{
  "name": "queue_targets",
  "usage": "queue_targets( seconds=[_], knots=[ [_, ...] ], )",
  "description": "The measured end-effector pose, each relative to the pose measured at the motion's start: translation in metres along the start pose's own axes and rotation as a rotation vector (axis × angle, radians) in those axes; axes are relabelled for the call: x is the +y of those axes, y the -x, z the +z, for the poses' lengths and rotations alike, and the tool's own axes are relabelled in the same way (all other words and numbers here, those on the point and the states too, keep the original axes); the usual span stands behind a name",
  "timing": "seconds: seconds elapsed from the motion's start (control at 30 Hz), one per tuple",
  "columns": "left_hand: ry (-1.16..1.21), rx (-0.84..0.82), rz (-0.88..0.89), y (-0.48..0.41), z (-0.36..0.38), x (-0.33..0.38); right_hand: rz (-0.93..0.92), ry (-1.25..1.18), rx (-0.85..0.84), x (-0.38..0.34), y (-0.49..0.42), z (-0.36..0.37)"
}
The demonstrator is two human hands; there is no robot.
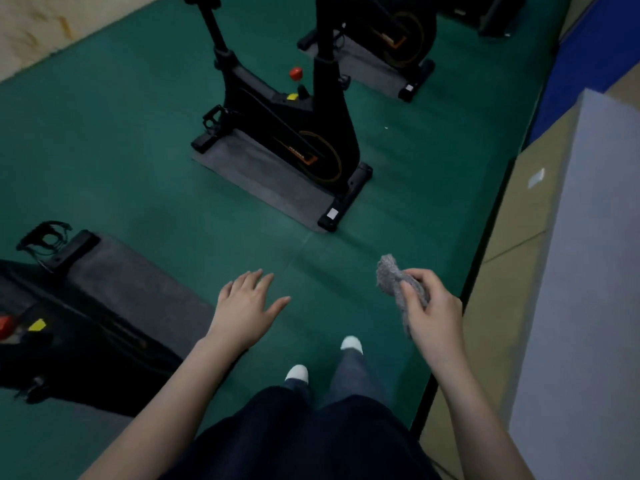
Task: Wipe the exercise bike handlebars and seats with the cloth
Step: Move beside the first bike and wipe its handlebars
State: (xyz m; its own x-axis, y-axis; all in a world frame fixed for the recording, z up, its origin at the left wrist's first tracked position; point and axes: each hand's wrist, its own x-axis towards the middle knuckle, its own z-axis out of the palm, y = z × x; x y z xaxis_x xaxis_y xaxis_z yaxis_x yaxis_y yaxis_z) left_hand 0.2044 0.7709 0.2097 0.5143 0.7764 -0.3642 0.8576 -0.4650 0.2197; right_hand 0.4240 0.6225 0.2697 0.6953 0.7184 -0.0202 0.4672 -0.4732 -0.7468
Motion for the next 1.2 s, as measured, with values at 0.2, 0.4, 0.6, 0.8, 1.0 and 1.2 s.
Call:
queue_targets(
  seconds=[0.2, 0.4, 0.6, 0.8, 1.0, 1.2],
  knots=[
    [0.05, 0.031, -0.21, -0.044, -0.016, 0.003, -0.112, -0.019, -0.164, -0.013, -0.101, 0.019],
    [0.106, 0.076, -0.421, -0.085, -0.035, 0.017, -0.284, -0.025, -0.291, -0.03, -0.215, 0.024],
    [0.194, 0.167, -0.593, -0.108, -0.05, 0.022, -0.367, -0.01, -0.393, -0.051, -0.299, 0.047],
    [0.273, 0.226, -0.753, -0.123, -0.066, -0.003, -0.49, -0.016, -0.573, -0.105, -0.331, 0.105],
    [0.319, 0.252, -0.813, -0.157, -0.086, -0.063, -0.62, -0.002, -0.721, -0.17, -0.341, 0.178],
    [0.338, 0.289, -0.823, -0.198, -0.121, -0.132, -0.653, 0.037, -0.754, -0.233, -0.365, 0.24]
  ],
)
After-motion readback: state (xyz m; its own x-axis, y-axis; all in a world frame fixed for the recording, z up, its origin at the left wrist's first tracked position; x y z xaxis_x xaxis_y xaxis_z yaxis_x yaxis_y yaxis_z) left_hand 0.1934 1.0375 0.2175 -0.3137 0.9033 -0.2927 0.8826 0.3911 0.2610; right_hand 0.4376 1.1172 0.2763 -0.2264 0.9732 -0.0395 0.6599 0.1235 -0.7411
